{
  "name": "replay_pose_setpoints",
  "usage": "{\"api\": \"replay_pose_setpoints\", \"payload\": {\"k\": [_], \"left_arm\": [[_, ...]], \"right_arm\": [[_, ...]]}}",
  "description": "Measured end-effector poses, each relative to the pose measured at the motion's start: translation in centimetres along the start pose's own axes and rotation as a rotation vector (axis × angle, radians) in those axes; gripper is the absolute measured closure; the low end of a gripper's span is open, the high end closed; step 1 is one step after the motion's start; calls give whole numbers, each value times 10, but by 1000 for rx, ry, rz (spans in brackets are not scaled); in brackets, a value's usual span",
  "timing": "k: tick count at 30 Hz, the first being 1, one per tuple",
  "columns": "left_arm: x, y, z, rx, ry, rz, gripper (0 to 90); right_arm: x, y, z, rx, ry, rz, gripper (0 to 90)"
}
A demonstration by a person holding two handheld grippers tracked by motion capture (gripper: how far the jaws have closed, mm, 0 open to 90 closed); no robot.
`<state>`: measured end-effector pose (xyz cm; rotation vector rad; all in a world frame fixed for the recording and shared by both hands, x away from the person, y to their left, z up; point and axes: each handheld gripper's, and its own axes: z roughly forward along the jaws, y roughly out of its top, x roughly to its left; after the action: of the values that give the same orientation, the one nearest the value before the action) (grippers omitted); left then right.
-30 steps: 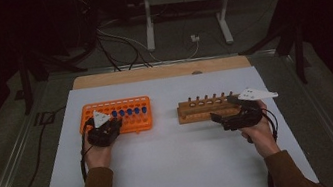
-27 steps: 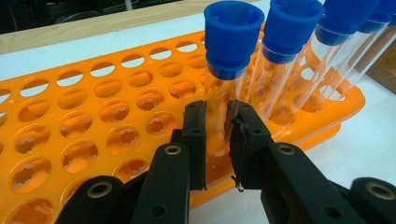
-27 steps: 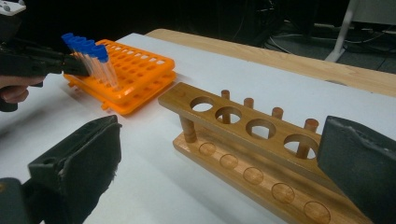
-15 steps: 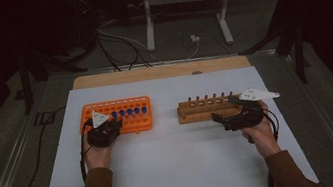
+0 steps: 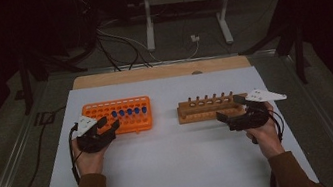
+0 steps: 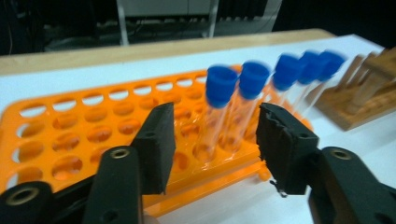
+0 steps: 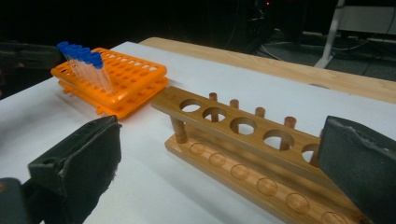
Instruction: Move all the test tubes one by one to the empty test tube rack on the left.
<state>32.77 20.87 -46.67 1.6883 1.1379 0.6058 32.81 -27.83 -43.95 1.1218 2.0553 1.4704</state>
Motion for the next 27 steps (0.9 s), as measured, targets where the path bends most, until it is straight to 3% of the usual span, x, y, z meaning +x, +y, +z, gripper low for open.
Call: {"api": "replay_pose_setpoints", "payload": {"k": [7, 17, 27], "left_arm": [[-5, 1, -22, -62, -22, -11, 235], [-8, -10, -50, -107, 31, 0, 36], [-5, -13, -71, -153, 73, 5, 6]], "right_arm": [[-2, -5, -6, -7, -15, -3, 0], [2, -17, -16, -29, -43, -16, 0], [6, -28, -31, -77, -59, -1, 0]]}}
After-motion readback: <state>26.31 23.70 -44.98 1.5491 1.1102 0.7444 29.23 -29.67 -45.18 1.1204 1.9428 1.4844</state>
